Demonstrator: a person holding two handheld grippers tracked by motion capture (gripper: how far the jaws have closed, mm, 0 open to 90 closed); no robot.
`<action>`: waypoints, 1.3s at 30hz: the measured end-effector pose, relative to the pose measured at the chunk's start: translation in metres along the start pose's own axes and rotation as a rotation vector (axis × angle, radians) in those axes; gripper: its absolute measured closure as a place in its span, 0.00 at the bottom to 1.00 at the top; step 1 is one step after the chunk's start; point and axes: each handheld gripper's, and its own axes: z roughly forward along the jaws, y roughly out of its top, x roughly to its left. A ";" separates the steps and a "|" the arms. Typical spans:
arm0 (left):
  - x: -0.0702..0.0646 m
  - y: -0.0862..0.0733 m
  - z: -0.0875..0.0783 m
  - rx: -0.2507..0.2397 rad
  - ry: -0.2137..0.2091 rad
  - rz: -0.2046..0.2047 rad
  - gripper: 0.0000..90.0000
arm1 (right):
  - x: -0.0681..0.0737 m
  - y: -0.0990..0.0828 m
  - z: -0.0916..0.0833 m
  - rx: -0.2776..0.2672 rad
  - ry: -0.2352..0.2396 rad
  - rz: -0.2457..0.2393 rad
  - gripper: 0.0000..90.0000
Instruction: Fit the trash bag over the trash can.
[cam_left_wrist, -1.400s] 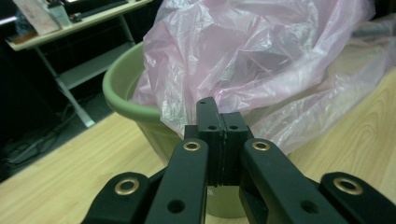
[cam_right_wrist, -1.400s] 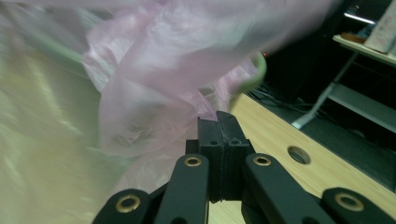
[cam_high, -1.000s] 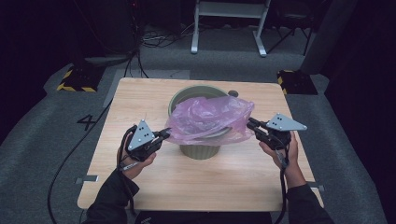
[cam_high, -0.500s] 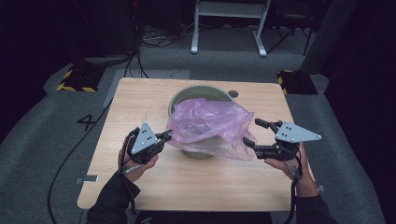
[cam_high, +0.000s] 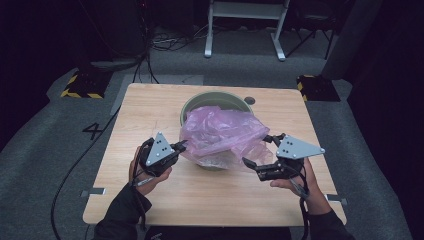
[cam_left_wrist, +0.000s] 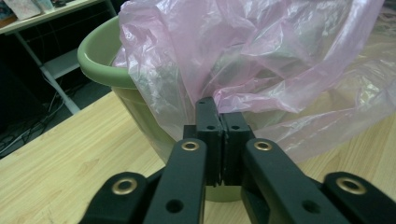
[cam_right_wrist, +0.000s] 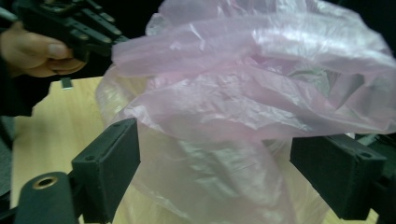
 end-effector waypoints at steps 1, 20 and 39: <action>0.001 -0.001 -0.001 -0.003 -0.008 -0.001 0.88 | -0.001 0.000 0.003 -0.004 -0.015 -0.006 0.42; 0.017 -0.008 -0.014 -0.018 0.011 -0.049 0.69 | -0.062 -0.008 0.018 0.009 -0.250 0.058 0.98; -0.020 0.038 -0.044 -0.073 -0.126 0.063 0.17 | -0.064 0.002 0.017 0.011 -0.252 0.030 0.98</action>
